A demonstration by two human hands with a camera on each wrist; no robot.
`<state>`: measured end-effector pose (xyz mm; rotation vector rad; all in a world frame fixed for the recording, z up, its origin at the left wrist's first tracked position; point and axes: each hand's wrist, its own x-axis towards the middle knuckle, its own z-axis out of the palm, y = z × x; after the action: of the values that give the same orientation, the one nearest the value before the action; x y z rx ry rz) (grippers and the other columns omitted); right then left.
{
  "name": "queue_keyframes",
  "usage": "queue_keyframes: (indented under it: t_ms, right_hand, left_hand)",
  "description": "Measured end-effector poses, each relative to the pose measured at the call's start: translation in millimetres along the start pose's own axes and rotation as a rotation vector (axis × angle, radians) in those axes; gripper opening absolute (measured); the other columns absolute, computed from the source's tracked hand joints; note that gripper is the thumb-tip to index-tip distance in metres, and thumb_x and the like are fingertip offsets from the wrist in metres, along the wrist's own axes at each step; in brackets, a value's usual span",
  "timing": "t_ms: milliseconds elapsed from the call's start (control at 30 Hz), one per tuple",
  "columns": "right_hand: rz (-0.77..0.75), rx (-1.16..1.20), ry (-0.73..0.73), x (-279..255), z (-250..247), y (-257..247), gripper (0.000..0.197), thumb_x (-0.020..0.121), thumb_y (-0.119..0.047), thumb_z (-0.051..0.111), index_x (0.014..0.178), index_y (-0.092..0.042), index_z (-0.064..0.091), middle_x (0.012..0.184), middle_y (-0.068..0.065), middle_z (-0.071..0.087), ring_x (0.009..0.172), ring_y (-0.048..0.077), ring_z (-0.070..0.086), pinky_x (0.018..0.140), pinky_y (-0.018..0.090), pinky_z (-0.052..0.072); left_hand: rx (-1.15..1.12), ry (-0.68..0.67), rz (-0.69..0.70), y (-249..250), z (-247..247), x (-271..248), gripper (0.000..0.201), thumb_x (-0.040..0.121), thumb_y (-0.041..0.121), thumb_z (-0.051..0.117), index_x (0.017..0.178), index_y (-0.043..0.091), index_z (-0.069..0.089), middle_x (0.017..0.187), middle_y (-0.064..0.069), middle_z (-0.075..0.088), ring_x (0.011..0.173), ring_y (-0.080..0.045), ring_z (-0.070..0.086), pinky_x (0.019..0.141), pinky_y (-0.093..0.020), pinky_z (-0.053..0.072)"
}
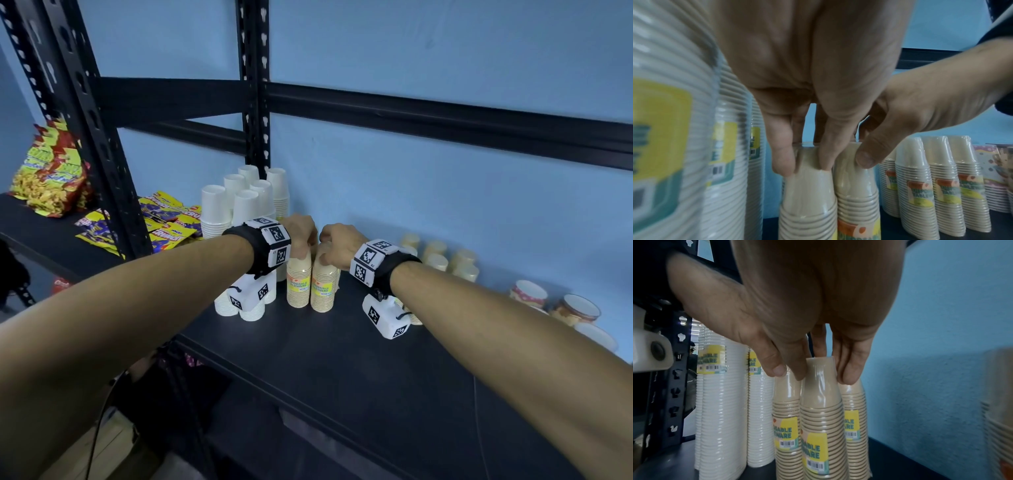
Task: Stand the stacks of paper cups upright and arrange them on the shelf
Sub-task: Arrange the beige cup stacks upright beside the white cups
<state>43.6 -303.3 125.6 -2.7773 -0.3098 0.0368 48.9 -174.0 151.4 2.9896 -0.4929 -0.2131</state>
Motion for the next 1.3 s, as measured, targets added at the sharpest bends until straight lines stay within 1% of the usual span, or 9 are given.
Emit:
queue_keyframes:
  t_ms: [100,300,500,633,733,900,1033,1167,1300]
  right_hand:
    - [0.002,-0.002,-0.003,-3,0,-1,0.037,0.084,-0.01,0.067,0.12,-0.008,0.059,0.118,0.01,0.062,0.103,0.028,0.061,0.073,0.03,0.046]
    - [0.02,-0.009,0.03,-12,3,-1,0.036,0.082,-0.011,0.068,0.117,-0.009,0.057,0.116,0.01,0.059,0.093,0.026,0.057,0.07,0.029,0.043]
    - [0.043,-0.012,0.068,-27,2,1,0.032,0.081,-0.011,0.068,0.112,-0.008,0.057,0.109,0.011,0.061,0.092,0.028,0.059,0.066,0.03,0.043]
    - [0.085,-0.027,0.055,-40,-5,6,0.035,0.082,-0.013,0.069,0.115,-0.009,0.059,0.109,0.008,0.059,0.086,0.023,0.055,0.065,0.028,0.04]
    - [0.128,-0.017,0.043,-51,-13,12,0.036,0.079,-0.016,0.071,0.113,-0.011,0.059,0.106,0.008,0.06,0.084,0.023,0.056,0.056,0.026,0.038]
    - [0.208,-0.043,0.054,-71,-28,24,0.034,0.076,-0.018,0.072,0.107,-0.014,0.061,0.094,0.005,0.062,0.074,0.023,0.061,0.058,0.026,0.047]
    - [0.27,-0.075,0.079,-88,-39,38,0.031,0.077,-0.018,0.072,0.106,-0.014,0.061,0.092,0.004,0.059,0.08,0.023,0.058,0.052,0.023,0.039]
    - [0.336,-0.075,0.1,-103,-46,56,0.033,0.075,-0.019,0.073,0.106,-0.015,0.062,0.098,0.004,0.062,0.082,0.022,0.06,0.054,0.023,0.041]
    - [0.35,-0.077,0.127,-114,-49,71,0.028,0.075,-0.013,0.07,0.102,-0.008,0.063,0.09,0.005,0.061,0.078,0.022,0.056,0.054,0.025,0.039]
  left_hand:
    - [-0.03,0.012,0.011,-1,1,-2,0.044,0.085,0.004,0.067,0.129,0.01,0.062,0.122,-0.009,0.066,0.111,-0.025,0.062,0.075,-0.025,0.043]
    - [-0.025,0.058,0.025,2,3,-8,0.041,0.086,0.005,0.067,0.127,0.009,0.062,0.123,-0.007,0.065,0.114,-0.023,0.06,0.077,-0.024,0.042]
    - [-0.027,0.065,0.057,5,4,-13,0.037,0.082,0.007,0.069,0.12,0.01,0.066,0.116,-0.007,0.066,0.107,-0.024,0.062,0.074,-0.025,0.043]
    - [-0.036,0.056,0.082,14,0,-18,0.034,0.08,0.011,0.071,0.114,0.011,0.068,0.111,-0.008,0.068,0.097,-0.026,0.067,0.075,-0.03,0.053]
    - [-0.025,0.059,0.117,26,-1,-21,0.033,0.082,0.01,0.069,0.115,0.009,0.068,0.109,-0.008,0.07,0.086,-0.024,0.065,0.067,-0.026,0.048]
    - [-0.036,0.077,0.183,52,0,-20,0.032,0.083,0.01,0.069,0.116,0.011,0.068,0.115,-0.006,0.068,0.099,-0.024,0.066,0.069,-0.026,0.045]
    - [-0.053,0.081,0.245,76,1,-17,0.032,0.086,0.009,0.068,0.118,0.009,0.067,0.118,-0.006,0.066,0.102,-0.024,0.065,0.07,-0.025,0.043]
    - [-0.074,0.09,0.294,99,4,-13,0.03,0.087,0.008,0.066,0.117,0.008,0.068,0.119,-0.008,0.066,0.1,-0.023,0.064,0.07,-0.025,0.042]
    - [-0.079,0.08,0.341,115,10,-7,0.031,0.083,0.009,0.069,0.114,0.009,0.068,0.116,-0.009,0.067,0.103,-0.026,0.065,0.076,-0.027,0.048]
